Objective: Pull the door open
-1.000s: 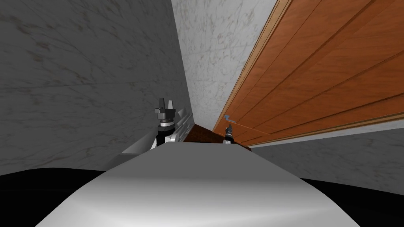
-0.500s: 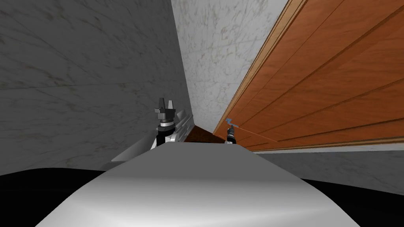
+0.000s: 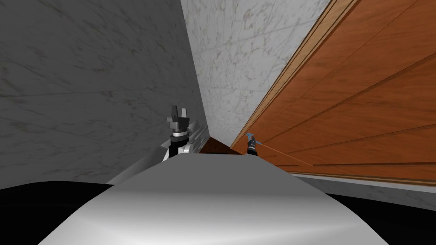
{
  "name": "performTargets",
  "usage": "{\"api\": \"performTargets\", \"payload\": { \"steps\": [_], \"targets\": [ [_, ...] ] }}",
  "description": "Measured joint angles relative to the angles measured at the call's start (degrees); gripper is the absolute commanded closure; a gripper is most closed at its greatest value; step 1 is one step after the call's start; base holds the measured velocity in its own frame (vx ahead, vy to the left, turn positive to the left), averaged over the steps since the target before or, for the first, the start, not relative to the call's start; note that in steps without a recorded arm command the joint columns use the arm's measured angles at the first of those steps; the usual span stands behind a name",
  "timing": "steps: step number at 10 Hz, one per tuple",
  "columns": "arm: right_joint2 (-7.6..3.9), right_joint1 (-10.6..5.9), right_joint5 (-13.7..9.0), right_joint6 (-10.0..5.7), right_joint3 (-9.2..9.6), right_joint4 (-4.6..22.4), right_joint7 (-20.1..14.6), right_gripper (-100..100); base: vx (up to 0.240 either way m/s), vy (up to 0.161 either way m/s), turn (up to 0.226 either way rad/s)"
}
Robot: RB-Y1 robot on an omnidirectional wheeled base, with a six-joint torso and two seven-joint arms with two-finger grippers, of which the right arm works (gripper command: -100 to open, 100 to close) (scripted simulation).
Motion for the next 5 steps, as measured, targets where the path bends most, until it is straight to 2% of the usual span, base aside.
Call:
{"api": "performTargets", "payload": {
  "steps": [5],
  "targets": [
    [0.15,0.02,0.0,0.21,0.11,0.0,0.1,100,-0.018,0.004,0.001]
  ]
}}
